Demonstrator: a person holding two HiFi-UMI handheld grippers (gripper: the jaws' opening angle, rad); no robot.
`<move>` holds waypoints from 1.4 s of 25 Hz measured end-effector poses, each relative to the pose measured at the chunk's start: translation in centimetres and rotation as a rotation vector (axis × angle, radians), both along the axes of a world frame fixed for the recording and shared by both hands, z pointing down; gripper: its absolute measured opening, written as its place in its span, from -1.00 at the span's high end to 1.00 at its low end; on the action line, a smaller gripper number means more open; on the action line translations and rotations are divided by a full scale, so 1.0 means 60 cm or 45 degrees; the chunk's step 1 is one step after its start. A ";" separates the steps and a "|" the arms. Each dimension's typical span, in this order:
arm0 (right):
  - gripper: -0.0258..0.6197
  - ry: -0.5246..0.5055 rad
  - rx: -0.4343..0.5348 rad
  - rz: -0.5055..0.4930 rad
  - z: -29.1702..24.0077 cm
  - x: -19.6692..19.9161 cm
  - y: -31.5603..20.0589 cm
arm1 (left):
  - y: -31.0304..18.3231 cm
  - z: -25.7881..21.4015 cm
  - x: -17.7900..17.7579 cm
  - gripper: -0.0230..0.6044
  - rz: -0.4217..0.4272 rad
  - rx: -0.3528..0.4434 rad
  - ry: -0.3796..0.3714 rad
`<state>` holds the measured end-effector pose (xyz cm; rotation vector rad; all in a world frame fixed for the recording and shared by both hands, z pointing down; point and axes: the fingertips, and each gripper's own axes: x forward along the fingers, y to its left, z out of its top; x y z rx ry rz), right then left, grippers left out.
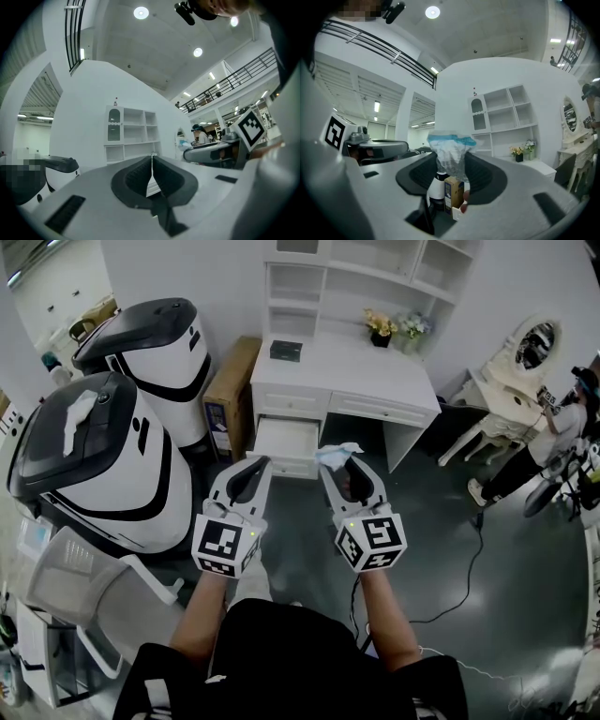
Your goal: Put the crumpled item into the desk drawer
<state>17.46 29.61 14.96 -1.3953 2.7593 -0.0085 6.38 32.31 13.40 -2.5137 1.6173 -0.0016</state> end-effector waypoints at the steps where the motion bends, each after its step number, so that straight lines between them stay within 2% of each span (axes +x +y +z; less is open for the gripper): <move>1: 0.36 0.000 0.002 0.003 0.000 -0.002 -0.005 | -0.005 0.000 -0.002 0.89 0.001 0.002 0.000; 15: 0.36 0.019 -0.008 0.025 0.007 -0.032 -0.110 | -0.118 0.010 -0.047 0.89 -0.004 -0.020 0.022; 27: 0.36 0.031 -0.053 0.043 0.020 -0.072 -0.280 | -0.291 0.025 -0.079 0.89 0.026 -0.064 0.029; 35: 0.36 0.031 -0.087 0.090 0.018 -0.123 -0.391 | -0.405 0.023 -0.132 0.89 0.064 -0.114 0.030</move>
